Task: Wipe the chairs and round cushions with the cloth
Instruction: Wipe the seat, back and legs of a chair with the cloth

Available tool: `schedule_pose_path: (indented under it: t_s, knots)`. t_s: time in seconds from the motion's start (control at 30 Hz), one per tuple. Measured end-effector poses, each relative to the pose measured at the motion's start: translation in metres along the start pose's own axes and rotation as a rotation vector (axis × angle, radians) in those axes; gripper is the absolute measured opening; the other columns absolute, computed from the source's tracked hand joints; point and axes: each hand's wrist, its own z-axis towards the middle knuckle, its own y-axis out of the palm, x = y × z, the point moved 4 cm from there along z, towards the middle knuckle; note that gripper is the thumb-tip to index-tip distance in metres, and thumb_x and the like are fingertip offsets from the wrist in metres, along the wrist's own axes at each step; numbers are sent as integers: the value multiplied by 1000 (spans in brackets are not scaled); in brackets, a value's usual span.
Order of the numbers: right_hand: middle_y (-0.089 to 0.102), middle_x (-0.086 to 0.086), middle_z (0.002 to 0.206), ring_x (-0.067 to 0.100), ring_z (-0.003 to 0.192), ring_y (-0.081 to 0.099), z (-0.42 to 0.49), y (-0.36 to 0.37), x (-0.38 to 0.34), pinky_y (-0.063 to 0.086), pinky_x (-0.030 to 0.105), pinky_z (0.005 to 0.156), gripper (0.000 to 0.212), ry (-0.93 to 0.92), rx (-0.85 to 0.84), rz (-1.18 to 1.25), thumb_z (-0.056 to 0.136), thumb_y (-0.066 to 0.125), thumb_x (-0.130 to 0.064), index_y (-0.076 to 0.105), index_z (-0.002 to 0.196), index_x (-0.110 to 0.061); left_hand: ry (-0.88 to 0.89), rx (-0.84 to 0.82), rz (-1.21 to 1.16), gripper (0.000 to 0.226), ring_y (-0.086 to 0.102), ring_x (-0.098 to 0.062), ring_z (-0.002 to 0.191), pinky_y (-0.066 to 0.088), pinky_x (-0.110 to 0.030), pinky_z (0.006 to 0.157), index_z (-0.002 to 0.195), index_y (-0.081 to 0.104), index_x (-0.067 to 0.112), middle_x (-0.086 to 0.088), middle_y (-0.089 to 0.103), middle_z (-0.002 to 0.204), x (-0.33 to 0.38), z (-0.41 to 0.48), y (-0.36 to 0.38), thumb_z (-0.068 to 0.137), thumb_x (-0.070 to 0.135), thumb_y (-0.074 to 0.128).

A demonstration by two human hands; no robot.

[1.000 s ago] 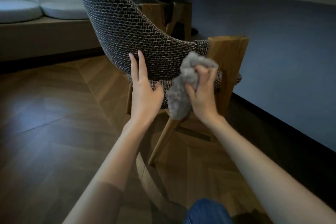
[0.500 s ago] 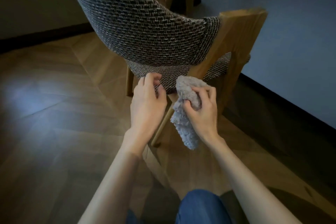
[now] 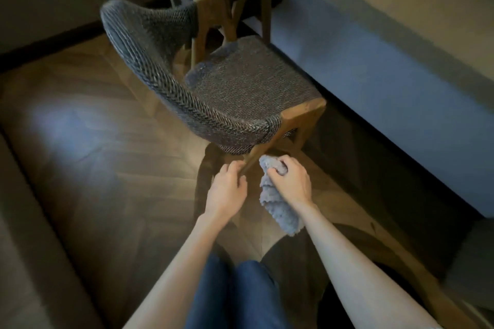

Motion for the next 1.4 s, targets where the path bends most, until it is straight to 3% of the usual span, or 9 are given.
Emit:
schedule_pose_path:
  t_s: [0.3,0.43,0.6,0.73,0.9,1.07,1.23,1.33,1.4]
  knots:
    - [57,-11,101,10,95,56,-10,-138,-143,50,37,84,16,-19,-126,-29,86,59,-39,56,99,-30,-195,71,-178,45,53,-23,117,43,-36,97,140,37,11,-7,52,131,91,-30,-153,98,22,48]
    - [56,-11,107,9,101,54,-4,-161,-194,48,32,86,20,-93,-163,-22,86,60,-35,55,105,-30,-304,97,-312,55,51,-13,113,36,-26,91,146,27,9,1,54,122,98,-16,-194,99,28,47]
    - [54,-9,112,10,109,47,11,-161,-236,43,31,90,29,-248,-222,-56,87,60,-30,56,116,-24,-418,141,-427,70,52,-17,110,35,-26,89,152,12,9,2,52,112,91,5,-215,98,32,50]
    - [51,-7,113,13,109,46,37,-151,-249,38,28,87,29,-302,-267,-73,89,58,-29,54,117,-22,-473,248,-516,73,36,-23,136,29,-30,107,151,11,8,-10,38,148,83,20,-219,96,26,55]
    - [51,-6,118,14,111,46,92,-133,-268,38,29,85,32,-396,-366,-108,90,57,-28,52,121,-25,-571,330,-619,83,28,-25,141,26,-36,114,152,5,9,-10,25,155,69,41,-213,93,30,59]
    - [50,-3,123,18,115,44,164,-102,-303,39,32,87,40,-622,-549,-201,90,56,-27,47,129,-32,-660,504,-658,83,43,-24,132,36,-38,109,151,15,10,-7,42,147,64,64,-209,89,32,65]
    - [46,1,128,23,120,40,220,-66,-358,37,35,98,44,-954,-702,-279,89,60,-25,49,131,-34,-778,700,-628,80,45,-25,131,38,-36,106,150,22,17,-7,46,144,71,80,-201,87,35,66]
    - [44,6,131,28,120,38,235,-35,-395,36,41,103,47,-1227,-679,-414,85,64,-27,54,130,-36,-819,772,-565,79,46,-26,130,37,-35,104,150,23,20,-5,47,144,71,85,-200,86,32,69]
    - [34,6,142,31,121,35,234,-11,-413,35,44,102,59,-1357,-663,-567,82,67,-35,46,136,-43,-846,794,-549,80,49,-27,127,39,-36,101,149,24,26,-3,51,141,70,87,-194,84,31,71]
